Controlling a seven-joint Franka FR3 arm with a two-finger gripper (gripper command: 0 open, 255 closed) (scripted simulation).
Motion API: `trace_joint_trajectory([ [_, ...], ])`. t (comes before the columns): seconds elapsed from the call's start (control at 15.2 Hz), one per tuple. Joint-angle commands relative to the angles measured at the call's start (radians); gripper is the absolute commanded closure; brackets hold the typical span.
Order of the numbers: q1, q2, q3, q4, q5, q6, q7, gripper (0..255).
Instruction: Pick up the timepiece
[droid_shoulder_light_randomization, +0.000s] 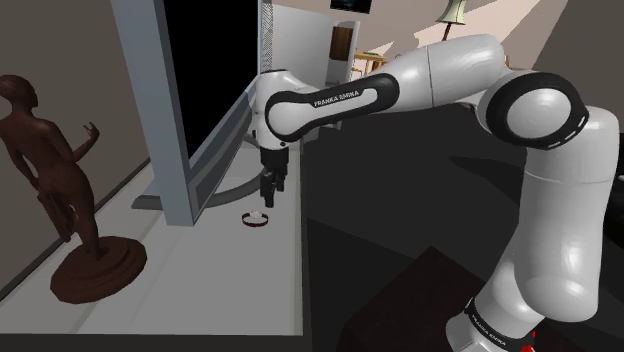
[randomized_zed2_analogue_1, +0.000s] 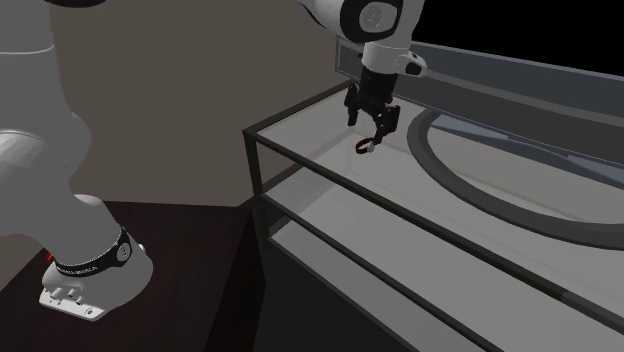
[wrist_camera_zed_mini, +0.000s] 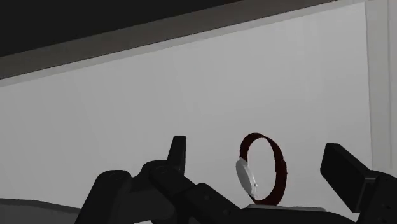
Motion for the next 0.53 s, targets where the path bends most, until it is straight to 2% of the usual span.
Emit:
trace_joint_trajectory([
  [0.0,0.019,0.077,0.010,0.088,-0.009,-0.013,-0.008,0],
  [0.46,0.022,0.108,0.007,0.051,-0.015,0.055,-0.008,0],
])
